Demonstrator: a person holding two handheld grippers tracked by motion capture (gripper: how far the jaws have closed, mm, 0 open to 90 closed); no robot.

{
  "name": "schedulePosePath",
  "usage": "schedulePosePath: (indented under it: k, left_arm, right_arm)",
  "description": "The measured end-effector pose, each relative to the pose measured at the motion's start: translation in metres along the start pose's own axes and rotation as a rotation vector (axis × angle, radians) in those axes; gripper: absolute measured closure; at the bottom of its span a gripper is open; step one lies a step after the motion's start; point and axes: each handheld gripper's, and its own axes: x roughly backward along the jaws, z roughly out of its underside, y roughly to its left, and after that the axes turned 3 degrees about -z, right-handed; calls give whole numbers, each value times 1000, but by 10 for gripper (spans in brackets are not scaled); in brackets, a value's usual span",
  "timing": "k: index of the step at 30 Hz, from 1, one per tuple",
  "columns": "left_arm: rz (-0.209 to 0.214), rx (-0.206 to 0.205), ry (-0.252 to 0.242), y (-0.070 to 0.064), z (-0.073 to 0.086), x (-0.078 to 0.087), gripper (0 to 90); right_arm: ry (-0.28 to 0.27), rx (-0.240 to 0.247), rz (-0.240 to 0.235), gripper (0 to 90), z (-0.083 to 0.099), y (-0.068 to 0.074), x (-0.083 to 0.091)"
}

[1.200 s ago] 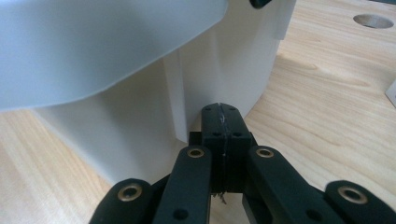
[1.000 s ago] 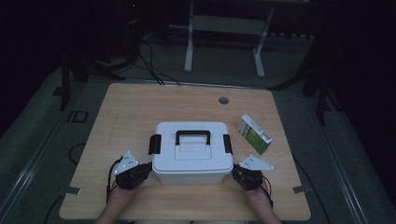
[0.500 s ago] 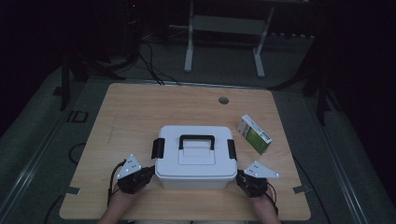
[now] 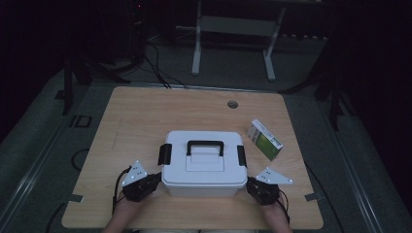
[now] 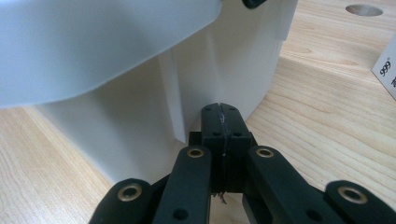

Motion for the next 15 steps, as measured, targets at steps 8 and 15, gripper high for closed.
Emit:
schedulePosePath:
  k: [8,15]
  left_arm:
    - [24,39,-3,11,2,-1,794]
    - [20,30,108,25,5,3,420]
  right_arm:
    - [2,-19,-9,849,3,-8,-4]
    - [-3,-3,20,580,6,-22,2]
